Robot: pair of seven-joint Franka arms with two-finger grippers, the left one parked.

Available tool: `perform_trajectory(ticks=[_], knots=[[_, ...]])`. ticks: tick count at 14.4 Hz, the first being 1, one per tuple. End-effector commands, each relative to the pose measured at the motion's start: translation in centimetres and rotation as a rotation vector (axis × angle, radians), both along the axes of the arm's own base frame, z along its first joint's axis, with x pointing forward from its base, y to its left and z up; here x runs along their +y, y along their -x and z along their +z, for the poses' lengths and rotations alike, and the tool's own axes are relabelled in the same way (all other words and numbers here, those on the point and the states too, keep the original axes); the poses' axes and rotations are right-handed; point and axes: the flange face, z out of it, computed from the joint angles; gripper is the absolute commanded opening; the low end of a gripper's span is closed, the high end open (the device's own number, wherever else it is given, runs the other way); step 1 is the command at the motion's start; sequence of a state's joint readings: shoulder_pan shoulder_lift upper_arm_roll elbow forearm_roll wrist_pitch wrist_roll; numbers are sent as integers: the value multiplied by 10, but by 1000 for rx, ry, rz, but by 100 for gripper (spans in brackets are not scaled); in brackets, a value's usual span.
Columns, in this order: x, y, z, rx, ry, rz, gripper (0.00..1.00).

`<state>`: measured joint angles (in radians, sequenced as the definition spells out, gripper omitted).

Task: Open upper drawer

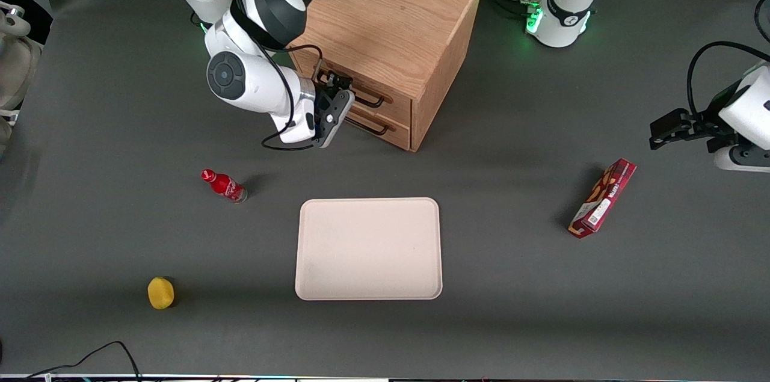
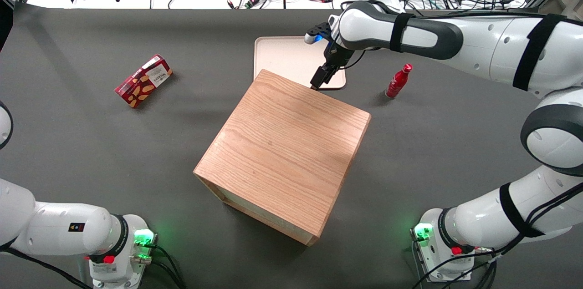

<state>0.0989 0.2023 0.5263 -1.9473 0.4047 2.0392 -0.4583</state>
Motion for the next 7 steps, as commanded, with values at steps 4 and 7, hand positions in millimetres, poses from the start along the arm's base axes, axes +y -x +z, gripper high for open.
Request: perform_trajectory(ticks=[4, 7], knots=[[-18, -26, -16, -40, 43, 21, 100], [-30, -52, -9, -55, 32, -14, 100]])
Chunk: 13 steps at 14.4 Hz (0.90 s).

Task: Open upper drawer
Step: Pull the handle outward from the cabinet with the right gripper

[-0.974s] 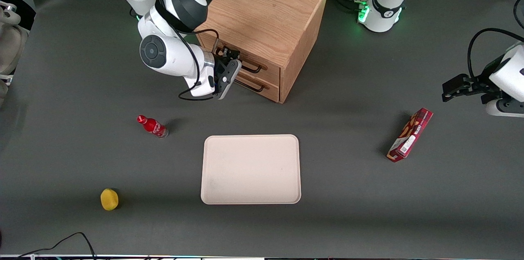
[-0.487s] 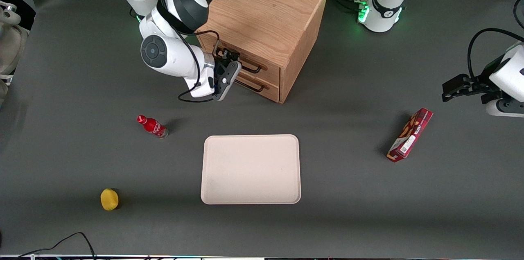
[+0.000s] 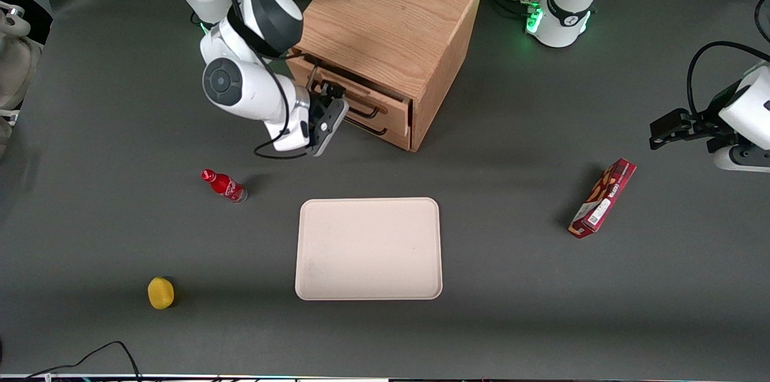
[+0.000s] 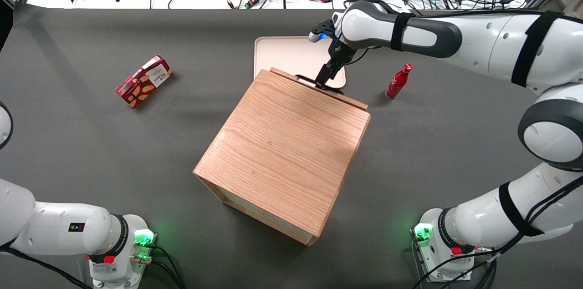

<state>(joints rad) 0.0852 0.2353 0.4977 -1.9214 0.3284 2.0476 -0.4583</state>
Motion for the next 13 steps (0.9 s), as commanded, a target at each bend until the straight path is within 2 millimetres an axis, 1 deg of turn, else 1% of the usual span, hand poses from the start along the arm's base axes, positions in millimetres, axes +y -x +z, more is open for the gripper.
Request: perform_trajectory(ticks=[1, 5, 7, 9, 11, 13], knots=[[-14, -34, 1, -25, -17, 7, 100], [-32, -63, 5, -19, -18, -15, 100], [-36, -75, 1, -30, -2, -7, 100], [-48, -91, -2, -33, 6, -26, 100], [-49, -104, -4, -29, 19, -12, 100], [-57, -117, -3, -29, 26, -16, 100]])
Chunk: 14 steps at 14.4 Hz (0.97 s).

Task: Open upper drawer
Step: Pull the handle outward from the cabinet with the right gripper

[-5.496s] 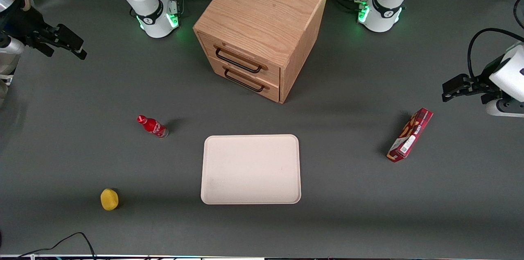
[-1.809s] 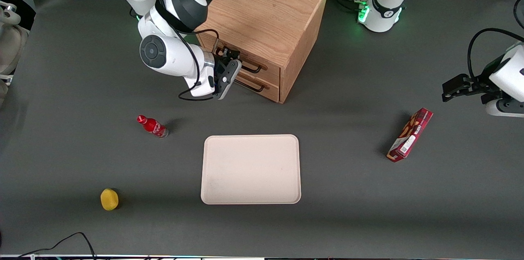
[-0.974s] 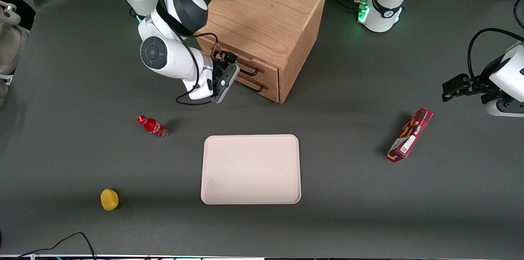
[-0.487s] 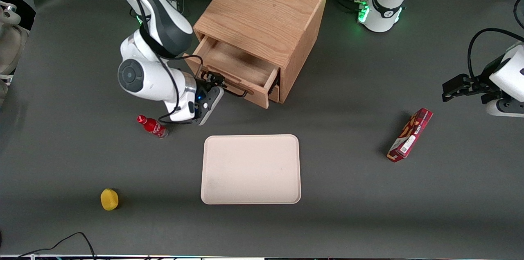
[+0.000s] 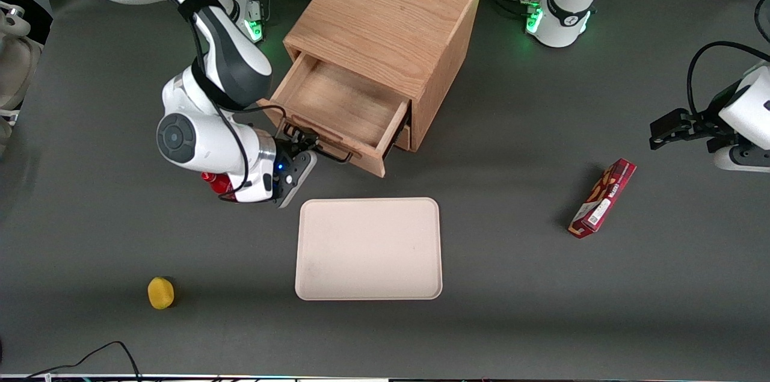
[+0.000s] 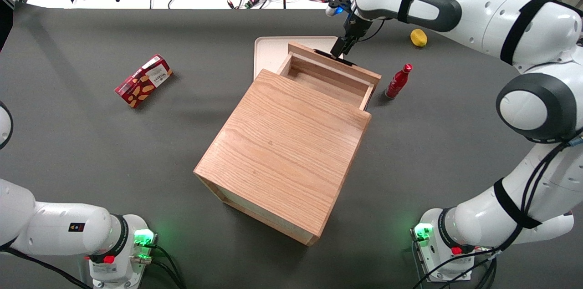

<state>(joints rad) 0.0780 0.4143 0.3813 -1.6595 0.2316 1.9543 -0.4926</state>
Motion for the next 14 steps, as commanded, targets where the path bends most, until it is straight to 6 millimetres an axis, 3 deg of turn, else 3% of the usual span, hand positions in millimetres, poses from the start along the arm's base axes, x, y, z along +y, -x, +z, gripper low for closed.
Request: perform_trajectory(ticks=[1, 10, 14], knots=[[-11, -27, -1, -5, 14, 17, 100], [-59, -65, -8, -49, 71, 90, 100], [-65, -77, 10, -19, 69, 115, 100]])
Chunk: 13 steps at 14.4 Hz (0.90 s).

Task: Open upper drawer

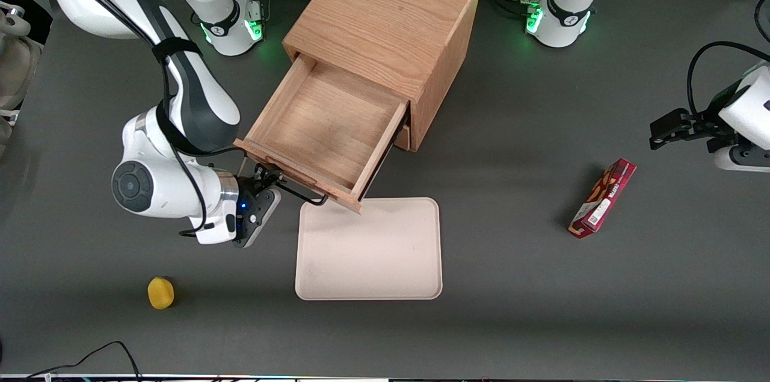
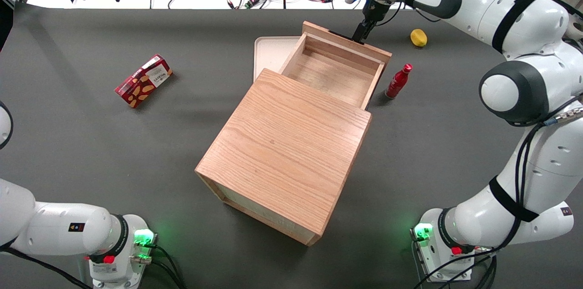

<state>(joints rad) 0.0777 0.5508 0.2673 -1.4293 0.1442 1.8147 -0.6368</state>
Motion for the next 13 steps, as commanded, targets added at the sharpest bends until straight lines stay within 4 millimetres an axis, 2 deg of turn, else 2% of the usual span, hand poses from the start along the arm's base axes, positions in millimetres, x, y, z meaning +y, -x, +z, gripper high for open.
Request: perform_trajectory(ticks=[1, 5, 7, 10, 12, 13], knots=[[-1, -12, 25, 20, 13, 37, 100], [-7, -5, 83, 35, 17, 48, 100], [-9, 7, 131, 18, 32, 2, 100], [-1, 50, 231, -68, 66, -224, 100], [-5, 84, 282, -74, 106, -397, 100], [-12, 95, 300, -77, 118, -490, 100]])
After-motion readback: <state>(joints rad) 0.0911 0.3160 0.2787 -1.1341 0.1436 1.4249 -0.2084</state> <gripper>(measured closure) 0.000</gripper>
